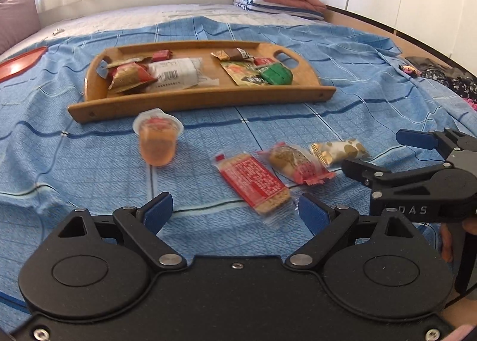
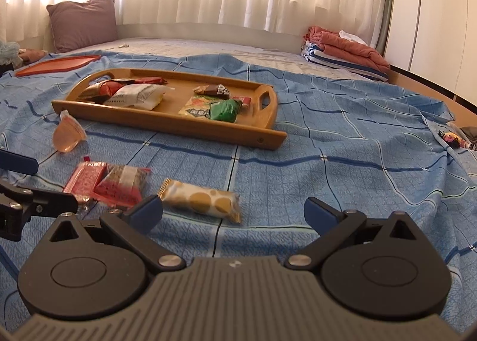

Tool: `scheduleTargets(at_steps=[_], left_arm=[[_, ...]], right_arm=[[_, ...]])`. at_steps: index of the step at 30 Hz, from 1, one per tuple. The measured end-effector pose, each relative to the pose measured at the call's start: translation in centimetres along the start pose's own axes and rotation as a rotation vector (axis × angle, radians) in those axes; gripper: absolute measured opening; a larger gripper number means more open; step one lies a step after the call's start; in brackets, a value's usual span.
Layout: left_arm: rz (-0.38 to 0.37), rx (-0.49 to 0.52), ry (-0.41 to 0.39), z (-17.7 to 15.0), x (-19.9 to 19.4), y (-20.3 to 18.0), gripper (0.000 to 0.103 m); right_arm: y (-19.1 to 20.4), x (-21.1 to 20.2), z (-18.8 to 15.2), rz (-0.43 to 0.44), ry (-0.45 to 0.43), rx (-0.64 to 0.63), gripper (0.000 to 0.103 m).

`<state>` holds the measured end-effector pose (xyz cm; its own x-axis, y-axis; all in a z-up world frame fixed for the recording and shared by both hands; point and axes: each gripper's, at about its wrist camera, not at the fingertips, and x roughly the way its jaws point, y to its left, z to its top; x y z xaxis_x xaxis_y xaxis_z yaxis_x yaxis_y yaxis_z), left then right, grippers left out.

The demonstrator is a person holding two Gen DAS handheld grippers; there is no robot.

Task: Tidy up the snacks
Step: 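Move both grippers back toward the remaining snacks on the sheet, then grasp the red-wrapped cake with the left gripper while the right grasps the yellow cookie pack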

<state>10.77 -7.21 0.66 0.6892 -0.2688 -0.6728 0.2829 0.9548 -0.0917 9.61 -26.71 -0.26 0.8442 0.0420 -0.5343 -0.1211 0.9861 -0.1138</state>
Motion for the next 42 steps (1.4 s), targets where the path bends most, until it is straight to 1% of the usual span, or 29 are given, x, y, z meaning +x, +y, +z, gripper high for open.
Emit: scheduleTargets(at_steps=[4,7,9,14,15,18,20,22,24,25,29,35,38,42], left_arm=[[0.03,-0.004,-0.008,0.0,0.6,-0.6,0.091],[0.046,-0.021,-0.019,0.0,0.9,-0.6,0.091],[0.056,-0.03,-0.029,-0.1,1.0,-0.7,0.091],[0.086,-0.029,-0.045,0.2,1.4,-1.0,0.09],[0.095,-0.026,-0.052,0.3,1.5,-1.2,0.089],[0.114,-0.008,-0.06,0.4,1.8,-1.7,0.082],[0.105,0.006,-0.066,0.4,1.8,-2.1,0.072],[0.069,0.02,-0.072,0.4,1.7,-2.4,0.052],[0.057,0.042,-0.08,0.4,1.6,-2.7,0.047],[0.061,0.052,-0.083,0.5,1.5,-2.9,0.046],[0.075,0.056,-0.089,0.6,1.6,-2.7,0.045],[0.152,0.043,-0.089,0.6,1.3,-1.2,0.05],[0.158,0.018,-0.083,0.6,1.1,-0.3,0.052],[0.16,0.019,-0.092,0.8,1.1,-0.3,0.053]], right_arm=[[0.2,0.3,-0.2,0.009,0.003,-0.012,0.103],[0.4,1.3,-0.8,0.023,0.042,-0.025,0.103],[0.4,1.3,-0.9,0.027,0.034,-0.021,0.103],[-0.3,1.5,-1.2,0.055,0.037,0.026,0.103],[-0.4,1.6,-1.2,0.059,0.036,0.033,0.103],[-0.4,1.6,-1.3,0.059,0.032,0.033,0.103],[-0.3,1.5,-1.4,0.054,0.025,0.028,0.103],[-0.3,1.5,-1.4,0.052,0.02,0.025,0.103],[-0.3,1.5,-1.4,0.052,0.018,0.027,0.103],[-0.3,1.5,-1.4,0.053,0.018,0.028,0.103],[-0.3,1.5,-1.4,0.054,0.017,0.031,0.103],[-0.3,1.5,-1.4,0.054,0.017,0.03,0.103],[-0.3,1.5,-1.5,0.054,0.017,0.03,0.103],[-0.3,1.5,-1.4,0.054,0.017,0.029,0.103]])
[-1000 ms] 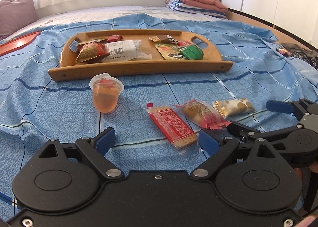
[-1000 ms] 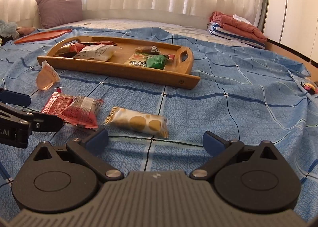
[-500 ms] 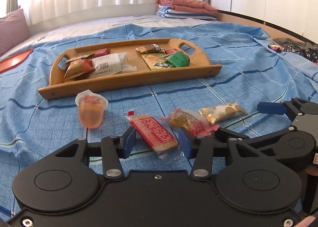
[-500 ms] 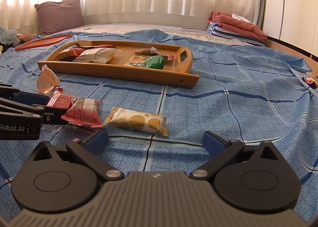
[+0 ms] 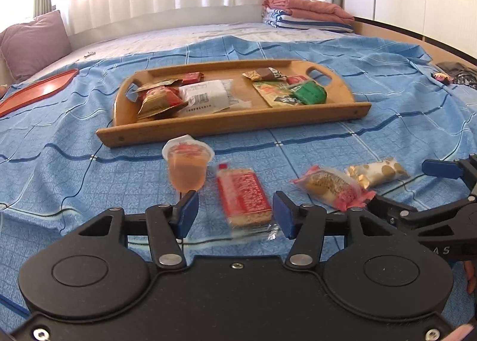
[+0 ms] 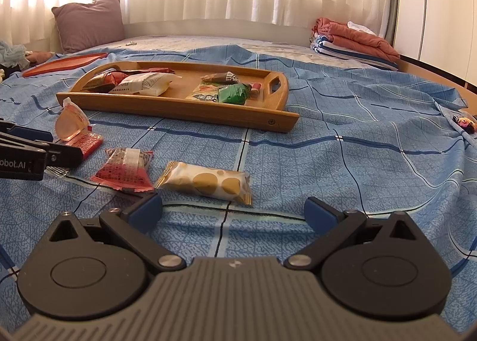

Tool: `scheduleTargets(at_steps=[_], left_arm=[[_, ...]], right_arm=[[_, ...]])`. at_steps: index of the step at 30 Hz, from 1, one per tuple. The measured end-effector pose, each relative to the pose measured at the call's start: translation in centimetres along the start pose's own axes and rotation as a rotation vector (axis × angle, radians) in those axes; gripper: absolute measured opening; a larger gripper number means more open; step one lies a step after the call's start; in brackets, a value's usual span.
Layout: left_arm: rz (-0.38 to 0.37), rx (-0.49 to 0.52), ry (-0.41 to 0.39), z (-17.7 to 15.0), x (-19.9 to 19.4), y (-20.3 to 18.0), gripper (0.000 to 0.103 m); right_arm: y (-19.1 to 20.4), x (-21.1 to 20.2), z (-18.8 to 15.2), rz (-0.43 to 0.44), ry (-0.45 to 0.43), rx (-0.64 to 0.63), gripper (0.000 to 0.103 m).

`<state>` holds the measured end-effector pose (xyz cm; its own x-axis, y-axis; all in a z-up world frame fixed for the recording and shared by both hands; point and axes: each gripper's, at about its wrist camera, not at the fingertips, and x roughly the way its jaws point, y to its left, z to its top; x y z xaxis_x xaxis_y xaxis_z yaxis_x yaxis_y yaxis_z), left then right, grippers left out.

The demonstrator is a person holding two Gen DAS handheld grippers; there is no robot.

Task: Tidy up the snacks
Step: 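Grasp the red-wrapped cake with the left gripper while the right grasps the yellow cookie pack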

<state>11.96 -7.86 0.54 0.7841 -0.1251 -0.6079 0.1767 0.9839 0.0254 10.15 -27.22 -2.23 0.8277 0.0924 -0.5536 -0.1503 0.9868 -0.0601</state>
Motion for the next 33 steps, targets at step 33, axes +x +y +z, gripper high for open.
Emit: scheduleTargets(at_steps=[33], left_arm=[[-0.022,0.005,0.04,-0.2,0.9,-0.2,0.034]], right_arm=[[2.2,1.4,2.4,0.019,0.101,0.086,0.093]])
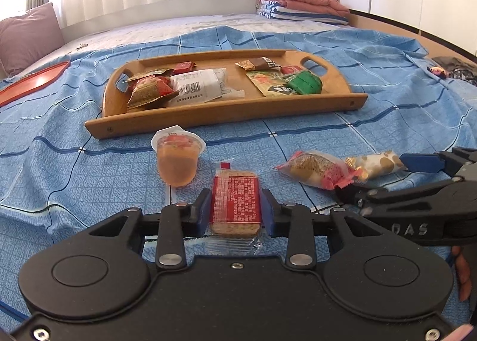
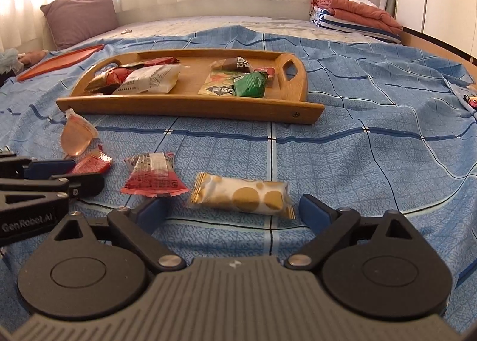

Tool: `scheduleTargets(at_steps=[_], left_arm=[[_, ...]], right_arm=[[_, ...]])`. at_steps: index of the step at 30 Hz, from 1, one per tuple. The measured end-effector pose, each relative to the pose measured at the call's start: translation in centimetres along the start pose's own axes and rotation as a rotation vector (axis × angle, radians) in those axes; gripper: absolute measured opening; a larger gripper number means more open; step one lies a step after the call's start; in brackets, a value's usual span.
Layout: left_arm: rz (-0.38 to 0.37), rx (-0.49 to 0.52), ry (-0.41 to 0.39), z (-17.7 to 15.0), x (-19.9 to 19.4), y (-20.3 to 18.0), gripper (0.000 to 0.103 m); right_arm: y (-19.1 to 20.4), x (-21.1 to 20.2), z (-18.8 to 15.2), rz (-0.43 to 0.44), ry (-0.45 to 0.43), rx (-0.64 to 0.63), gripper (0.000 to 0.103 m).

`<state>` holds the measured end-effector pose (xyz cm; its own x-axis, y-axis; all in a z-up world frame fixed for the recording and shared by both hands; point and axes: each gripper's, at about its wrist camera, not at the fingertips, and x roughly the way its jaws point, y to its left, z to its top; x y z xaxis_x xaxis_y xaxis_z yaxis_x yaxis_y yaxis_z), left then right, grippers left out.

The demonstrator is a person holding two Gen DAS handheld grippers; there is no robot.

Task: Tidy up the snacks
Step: 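Grasp the red-wrapped cake with the left gripper while the right grasps the yellow cookie pack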

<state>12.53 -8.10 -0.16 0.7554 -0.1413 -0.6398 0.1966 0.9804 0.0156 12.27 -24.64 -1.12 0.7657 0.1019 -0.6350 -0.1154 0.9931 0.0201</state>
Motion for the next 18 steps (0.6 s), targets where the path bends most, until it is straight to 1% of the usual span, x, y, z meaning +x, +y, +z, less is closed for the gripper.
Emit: scheduleTargets(at_steps=[3,6,8,12,18], left_arm=[[-0.004,-0.002,0.003,0.0,0.1,0.1,0.034],[-0.01,-0.005,0.002,0.0,0.2,0.2,0.034],[-0.014,-0.01,-0.001,-0.1,0.1,0.3,0.034],[-0.035,-0.062,-0.002,0.0,-0.4,0.8,0.032],[-0.041,-0.047,-0.022,0.1,-1.4,0.8,0.032]], right_arm=[[-0.2,-0.5,0.0,0.003,-0.025,0.045,0.079],[0.0,-0.7,-0.2,-0.015,-0.045,0.045,0.072],[0.2,-0.8,-0.2,-0.021,-0.052,0.032,0.069],[0.4,-1.2,-0.2,-0.029,-0.075,0.018,0.068],[0.0,-2.3,-0.1,-0.059,-0.108,0.009,0.066]])
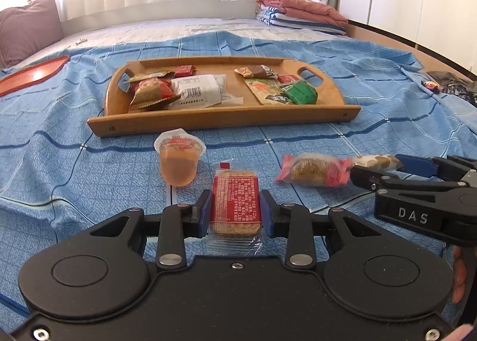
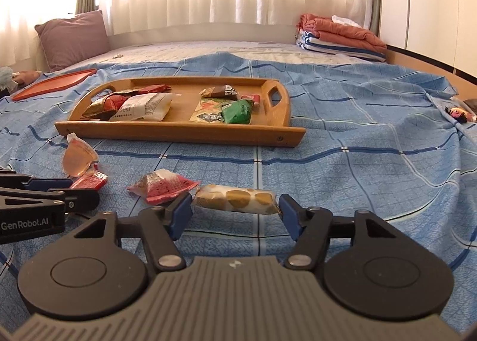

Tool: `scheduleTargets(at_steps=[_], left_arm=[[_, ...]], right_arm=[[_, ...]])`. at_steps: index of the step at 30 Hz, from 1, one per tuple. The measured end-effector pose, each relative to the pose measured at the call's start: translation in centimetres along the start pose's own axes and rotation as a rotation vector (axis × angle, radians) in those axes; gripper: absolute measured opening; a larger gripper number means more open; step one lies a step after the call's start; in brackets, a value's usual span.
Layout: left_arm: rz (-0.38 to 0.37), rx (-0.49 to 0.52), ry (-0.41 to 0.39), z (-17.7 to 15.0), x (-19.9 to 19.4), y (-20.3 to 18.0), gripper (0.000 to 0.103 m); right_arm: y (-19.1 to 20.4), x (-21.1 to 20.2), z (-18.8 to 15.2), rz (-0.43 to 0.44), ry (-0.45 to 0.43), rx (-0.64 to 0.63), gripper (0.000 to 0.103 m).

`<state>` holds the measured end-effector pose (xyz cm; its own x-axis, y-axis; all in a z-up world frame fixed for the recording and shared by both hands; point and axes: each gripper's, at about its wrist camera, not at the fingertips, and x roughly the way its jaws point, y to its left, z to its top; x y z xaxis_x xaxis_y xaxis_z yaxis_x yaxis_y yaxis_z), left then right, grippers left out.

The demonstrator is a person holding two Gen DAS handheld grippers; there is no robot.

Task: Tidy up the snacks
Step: 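Grasp the red-wrapped cake with the left gripper while the right grasps the yellow cookie pack, then carry the red cake and yellow cookie pack onto the tray and open both grippers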

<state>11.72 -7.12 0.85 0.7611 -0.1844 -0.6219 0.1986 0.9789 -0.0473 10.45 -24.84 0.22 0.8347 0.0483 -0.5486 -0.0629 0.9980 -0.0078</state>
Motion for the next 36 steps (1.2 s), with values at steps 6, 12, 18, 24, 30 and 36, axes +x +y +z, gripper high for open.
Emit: scheduleTargets(at_steps=[6,12,18,24,30,36], left_arm=[[-0.016,0.001,-0.026,0.6,-1.1,0.0,0.032],[-0.033,-0.001,-0.052,1.9,-2.2,0.3,0.032],[-0.025,0.002,-0.1,4.2,-3.3,1.1,0.032],[-0.021,-0.003,-0.122,7.0,-2.8,2.4,0.032],[-0.036,-0.032,-0.149,11.3,-1.5,3.9,0.032],[-0.059,-0.052,-0.153,16.3,2.2,5.0,0.032]], right_arm=[[-1.0,-1.3,0.5,-0.019,-0.032,0.016,0.065],[-1.4,-2.1,1.6,-0.024,-0.063,0.034,0.065],[-1.6,-2.4,3.8,-0.008,-0.102,0.06,0.065],[-1.4,-1.9,6.0,0.029,-0.12,0.07,0.065],[-1.4,-0.2,9.0,0.048,-0.134,0.058,0.065],[-2.0,2.7,12.4,0.052,-0.136,0.053,0.065]])
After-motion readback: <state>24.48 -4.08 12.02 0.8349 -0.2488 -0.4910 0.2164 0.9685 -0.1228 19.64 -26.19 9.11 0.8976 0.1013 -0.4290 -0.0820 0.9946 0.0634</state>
